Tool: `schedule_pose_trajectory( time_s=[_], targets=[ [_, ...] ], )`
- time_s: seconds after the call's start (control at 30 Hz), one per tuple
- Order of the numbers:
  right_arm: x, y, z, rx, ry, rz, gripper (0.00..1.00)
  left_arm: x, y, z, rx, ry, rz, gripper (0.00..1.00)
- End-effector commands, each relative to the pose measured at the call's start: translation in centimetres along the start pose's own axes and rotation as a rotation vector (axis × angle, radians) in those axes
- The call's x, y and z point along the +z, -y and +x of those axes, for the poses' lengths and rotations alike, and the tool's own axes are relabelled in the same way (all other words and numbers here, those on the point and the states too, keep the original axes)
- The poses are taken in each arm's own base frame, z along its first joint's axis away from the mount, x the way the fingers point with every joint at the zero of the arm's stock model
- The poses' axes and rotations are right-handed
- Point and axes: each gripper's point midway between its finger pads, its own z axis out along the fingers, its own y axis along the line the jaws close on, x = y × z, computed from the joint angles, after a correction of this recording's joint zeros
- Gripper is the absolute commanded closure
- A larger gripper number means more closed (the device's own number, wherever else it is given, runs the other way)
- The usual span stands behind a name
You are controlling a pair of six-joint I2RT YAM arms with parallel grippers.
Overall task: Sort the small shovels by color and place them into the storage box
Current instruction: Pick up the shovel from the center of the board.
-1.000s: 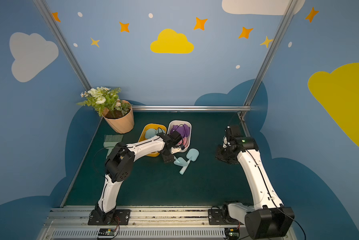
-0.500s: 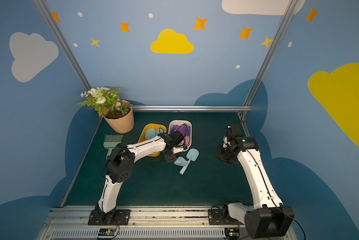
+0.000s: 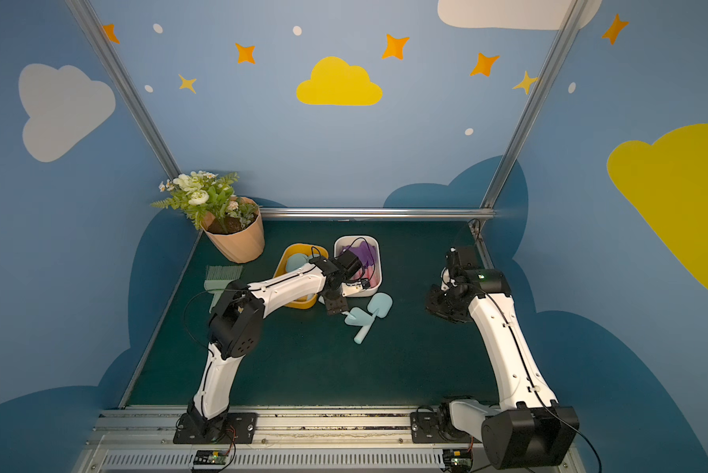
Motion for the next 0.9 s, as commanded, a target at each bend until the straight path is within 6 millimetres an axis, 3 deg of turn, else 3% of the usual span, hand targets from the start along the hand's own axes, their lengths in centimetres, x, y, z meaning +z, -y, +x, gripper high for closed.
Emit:
schedule_pose_trajectory(
  time_s=[0.0,0.47,0.87],
  targets=[
    [0.4,0.0,0.1,-0.002,-0.016,-0.007,0.61,1.2,1.2,0.8,0.012,-0.035,0.053,0.18],
    [0.5,0.1,0.2,0.004,-0.024,-0.014,0.61,3.1,3.4,2.8,0.005,-0.1,0.122,0.19],
    [0.6,0.2,0.3,0.02,-0.035,-0.025,0.61,2.9,4.8,3.9,-0.009,-0.137,0.163,0.3]
  ],
)
